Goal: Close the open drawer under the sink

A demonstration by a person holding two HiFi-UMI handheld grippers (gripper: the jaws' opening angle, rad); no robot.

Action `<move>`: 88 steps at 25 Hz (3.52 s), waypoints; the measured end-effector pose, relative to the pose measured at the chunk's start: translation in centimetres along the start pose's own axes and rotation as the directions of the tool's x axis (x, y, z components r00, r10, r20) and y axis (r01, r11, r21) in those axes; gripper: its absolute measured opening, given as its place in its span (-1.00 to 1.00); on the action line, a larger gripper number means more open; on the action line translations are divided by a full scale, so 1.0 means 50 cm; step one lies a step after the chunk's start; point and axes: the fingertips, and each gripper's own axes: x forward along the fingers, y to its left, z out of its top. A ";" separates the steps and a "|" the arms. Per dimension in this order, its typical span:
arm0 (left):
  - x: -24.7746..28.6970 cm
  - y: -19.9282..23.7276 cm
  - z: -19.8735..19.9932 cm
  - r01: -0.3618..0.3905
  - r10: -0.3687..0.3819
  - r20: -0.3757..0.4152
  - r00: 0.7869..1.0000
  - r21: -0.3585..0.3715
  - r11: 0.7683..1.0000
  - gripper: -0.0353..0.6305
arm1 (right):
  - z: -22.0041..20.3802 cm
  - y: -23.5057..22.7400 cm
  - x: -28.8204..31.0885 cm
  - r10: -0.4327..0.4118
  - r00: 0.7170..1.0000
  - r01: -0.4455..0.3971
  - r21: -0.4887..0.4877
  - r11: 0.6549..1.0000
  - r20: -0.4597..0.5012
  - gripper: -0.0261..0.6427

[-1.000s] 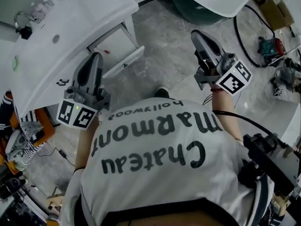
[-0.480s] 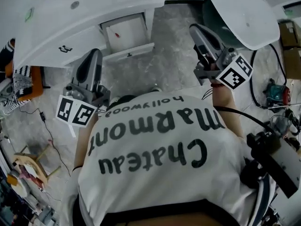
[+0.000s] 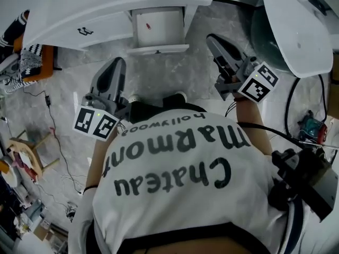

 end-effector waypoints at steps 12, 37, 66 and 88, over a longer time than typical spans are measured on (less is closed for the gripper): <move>0.057 0.022 -0.204 -0.005 -0.008 -0.226 0.974 -0.058 0.998 -0.87 | -0.202 -0.098 0.031 0.000 0.994 0.025 0.240 0.971 -0.105 -0.88; 0.139 0.163 -0.604 0.088 -0.115 -0.459 0.881 -0.080 0.993 -0.87 | -0.608 -0.185 -0.029 -0.249 0.955 0.294 0.408 0.864 -0.162 -0.88; 0.260 0.252 -0.756 0.075 0.078 -0.479 0.874 0.293 0.953 -0.68 | -0.785 -0.202 -0.093 -0.319 0.929 0.369 0.560 0.742 -0.189 -0.88; 0.317 0.281 -0.753 0.057 0.090 -0.482 0.872 0.282 0.958 -0.60 | -0.767 -0.257 -0.118 -0.353 0.921 0.378 0.594 0.710 -0.164 -0.88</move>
